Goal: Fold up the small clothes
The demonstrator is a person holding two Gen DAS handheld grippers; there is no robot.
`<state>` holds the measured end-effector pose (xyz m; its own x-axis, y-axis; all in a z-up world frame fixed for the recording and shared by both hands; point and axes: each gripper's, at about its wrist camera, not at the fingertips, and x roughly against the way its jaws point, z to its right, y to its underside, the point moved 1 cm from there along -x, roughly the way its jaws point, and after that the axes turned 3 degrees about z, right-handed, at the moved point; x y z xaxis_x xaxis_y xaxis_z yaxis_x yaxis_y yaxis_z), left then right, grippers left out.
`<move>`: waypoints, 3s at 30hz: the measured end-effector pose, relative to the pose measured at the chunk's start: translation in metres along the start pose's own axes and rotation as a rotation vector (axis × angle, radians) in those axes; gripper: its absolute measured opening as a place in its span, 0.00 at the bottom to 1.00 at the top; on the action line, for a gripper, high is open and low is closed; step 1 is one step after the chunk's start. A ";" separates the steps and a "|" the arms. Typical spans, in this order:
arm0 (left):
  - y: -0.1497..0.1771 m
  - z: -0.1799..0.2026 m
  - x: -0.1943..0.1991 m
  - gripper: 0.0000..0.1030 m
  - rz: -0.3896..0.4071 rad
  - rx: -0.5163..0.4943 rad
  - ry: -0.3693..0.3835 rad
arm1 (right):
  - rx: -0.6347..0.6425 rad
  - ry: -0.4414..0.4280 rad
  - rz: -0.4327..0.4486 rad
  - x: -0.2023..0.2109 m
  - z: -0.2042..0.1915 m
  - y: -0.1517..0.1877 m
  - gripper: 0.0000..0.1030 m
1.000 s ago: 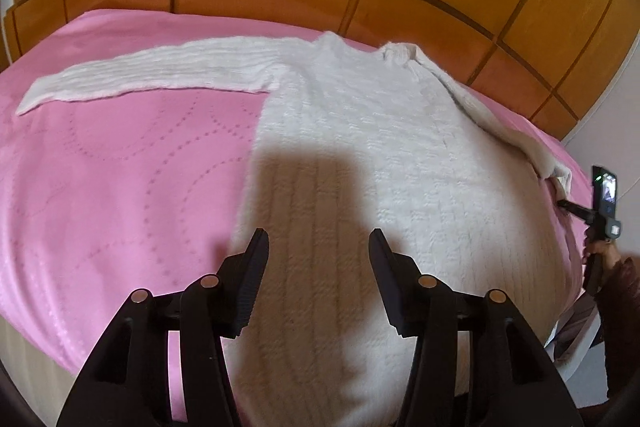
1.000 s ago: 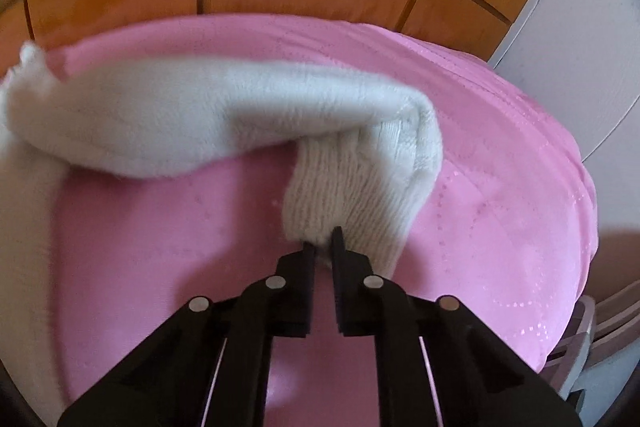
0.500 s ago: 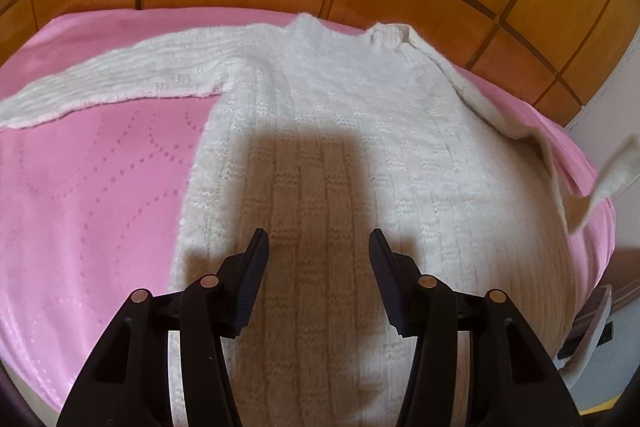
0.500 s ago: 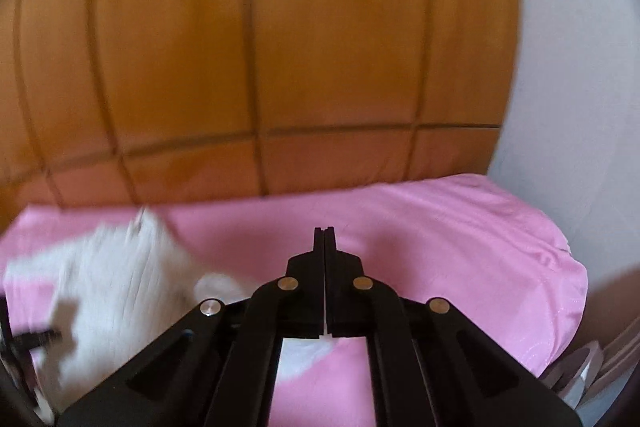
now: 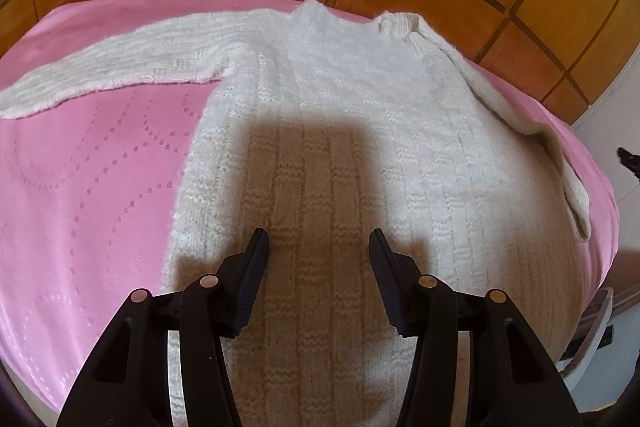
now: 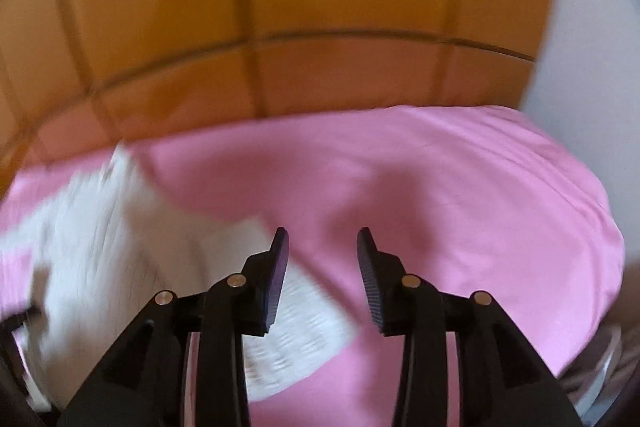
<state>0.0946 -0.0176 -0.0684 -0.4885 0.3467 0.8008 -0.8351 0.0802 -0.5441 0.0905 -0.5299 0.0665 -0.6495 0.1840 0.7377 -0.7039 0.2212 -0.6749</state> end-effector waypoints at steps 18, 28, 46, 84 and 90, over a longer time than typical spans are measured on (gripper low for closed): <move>0.004 -0.003 0.000 0.56 -0.001 0.026 0.010 | 0.022 -0.132 -0.207 -0.082 -0.049 -0.011 0.06; 0.002 -0.001 -0.001 0.59 -0.020 0.026 0.000 | -0.652 0.102 0.102 -0.036 0.178 -0.055 0.06; -0.003 0.001 -0.001 0.65 -0.037 0.036 -0.018 | -0.750 0.271 0.009 -0.121 0.207 -0.011 0.69; 0.001 -0.039 0.009 0.71 -0.043 0.181 -0.136 | -0.724 0.257 -0.090 -0.188 0.202 -0.014 0.61; 0.003 -0.040 0.009 0.71 -0.047 0.181 -0.122 | -1.037 0.057 0.107 -0.153 0.228 0.031 0.67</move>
<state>0.0983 0.0234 -0.0728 -0.4659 0.2305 0.8543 -0.8840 -0.0789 -0.4608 0.1026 -0.7700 -0.0709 -0.6606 0.2899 0.6925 -0.0341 0.9099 -0.4134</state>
